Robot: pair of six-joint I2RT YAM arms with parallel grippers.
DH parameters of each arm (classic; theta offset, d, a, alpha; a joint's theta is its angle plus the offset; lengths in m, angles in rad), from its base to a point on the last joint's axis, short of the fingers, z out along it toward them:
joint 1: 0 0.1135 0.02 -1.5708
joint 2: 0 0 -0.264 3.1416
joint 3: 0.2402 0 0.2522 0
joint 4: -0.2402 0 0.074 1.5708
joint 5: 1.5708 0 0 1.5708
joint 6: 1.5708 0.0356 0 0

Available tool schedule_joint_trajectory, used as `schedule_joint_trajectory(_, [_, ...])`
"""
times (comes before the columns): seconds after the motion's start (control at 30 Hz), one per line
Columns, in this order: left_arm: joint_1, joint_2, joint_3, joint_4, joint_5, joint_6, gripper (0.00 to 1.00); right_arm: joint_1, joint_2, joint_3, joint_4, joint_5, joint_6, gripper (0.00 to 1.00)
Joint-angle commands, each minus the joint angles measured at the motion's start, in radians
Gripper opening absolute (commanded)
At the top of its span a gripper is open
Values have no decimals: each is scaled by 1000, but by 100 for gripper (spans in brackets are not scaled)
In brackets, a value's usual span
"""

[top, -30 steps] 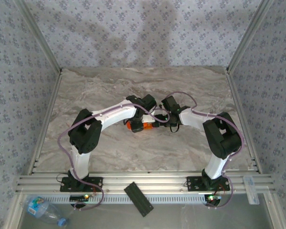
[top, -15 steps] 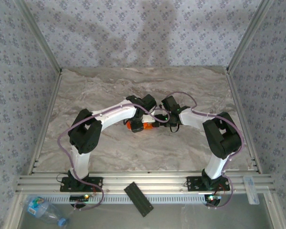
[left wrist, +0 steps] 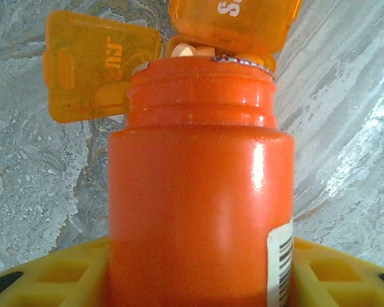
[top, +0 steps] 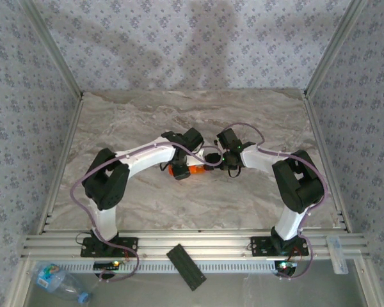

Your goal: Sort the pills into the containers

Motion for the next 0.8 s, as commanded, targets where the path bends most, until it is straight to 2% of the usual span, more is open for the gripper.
schedule_joint_trajectory(0.0, [12,-56,-25,13,30,-12,0,3,56,1,0,-29,16,79])
schedule_joint_trajectory(0.53, [40,-179,-161,140,127,-55,0,4,44,20,-20,-31,23,79])
schedule_joint_trajectory(0.77, [46,-264,-257,268,170,-80,0,2,22,41,-38,-31,24,79])
